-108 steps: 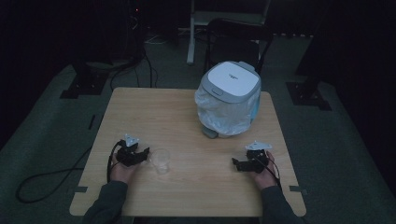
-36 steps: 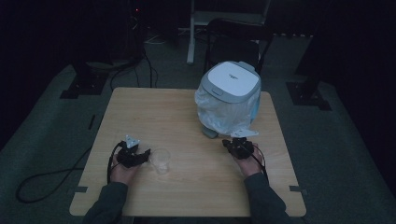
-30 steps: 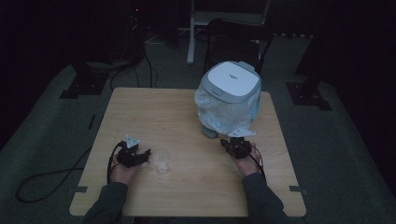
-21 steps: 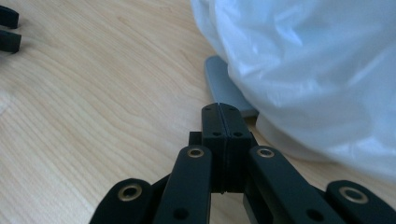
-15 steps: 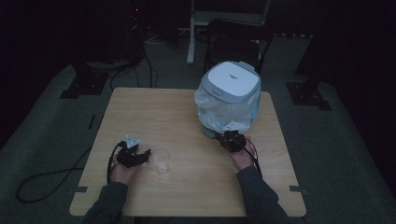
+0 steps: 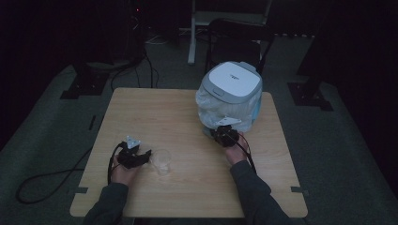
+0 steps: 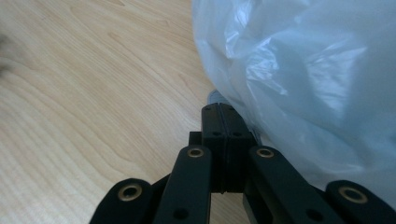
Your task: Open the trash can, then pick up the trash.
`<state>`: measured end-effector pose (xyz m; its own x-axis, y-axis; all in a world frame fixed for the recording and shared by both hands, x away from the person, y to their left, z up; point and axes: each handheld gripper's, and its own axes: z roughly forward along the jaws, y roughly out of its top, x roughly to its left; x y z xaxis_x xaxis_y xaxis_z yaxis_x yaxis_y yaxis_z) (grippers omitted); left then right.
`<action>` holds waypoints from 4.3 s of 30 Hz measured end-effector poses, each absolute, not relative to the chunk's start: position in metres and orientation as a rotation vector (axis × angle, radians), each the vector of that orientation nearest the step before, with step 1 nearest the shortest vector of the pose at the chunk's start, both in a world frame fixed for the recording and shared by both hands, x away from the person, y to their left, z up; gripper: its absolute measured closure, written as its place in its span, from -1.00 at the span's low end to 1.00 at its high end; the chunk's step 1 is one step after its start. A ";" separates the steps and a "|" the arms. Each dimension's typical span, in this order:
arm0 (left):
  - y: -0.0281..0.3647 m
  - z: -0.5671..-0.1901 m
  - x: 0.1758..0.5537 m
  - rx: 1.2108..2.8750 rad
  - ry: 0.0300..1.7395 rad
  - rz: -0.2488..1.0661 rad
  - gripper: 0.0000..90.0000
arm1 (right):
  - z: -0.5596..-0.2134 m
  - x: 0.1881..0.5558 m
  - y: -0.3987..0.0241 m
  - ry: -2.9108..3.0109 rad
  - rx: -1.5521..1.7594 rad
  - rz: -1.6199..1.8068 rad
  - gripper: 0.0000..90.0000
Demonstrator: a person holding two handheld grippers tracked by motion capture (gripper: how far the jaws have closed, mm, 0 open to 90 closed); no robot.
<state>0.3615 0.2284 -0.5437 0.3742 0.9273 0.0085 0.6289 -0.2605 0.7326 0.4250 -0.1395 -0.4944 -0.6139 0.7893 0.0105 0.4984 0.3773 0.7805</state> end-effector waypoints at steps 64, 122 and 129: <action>0.228 -0.544 0.361 1.997 1.330 0.590 -0.12 | -0.526 0.441 -0.119 2.210 1.161 0.968 1.00; 0.242 -0.507 0.322 1.901 1.306 0.521 0.19 | -0.536 0.442 -0.123 2.213 1.179 1.011 1.00; 0.244 -0.487 0.321 1.882 1.272 0.521 0.18 | -0.536 0.441 -0.121 2.211 1.173 0.998 1.00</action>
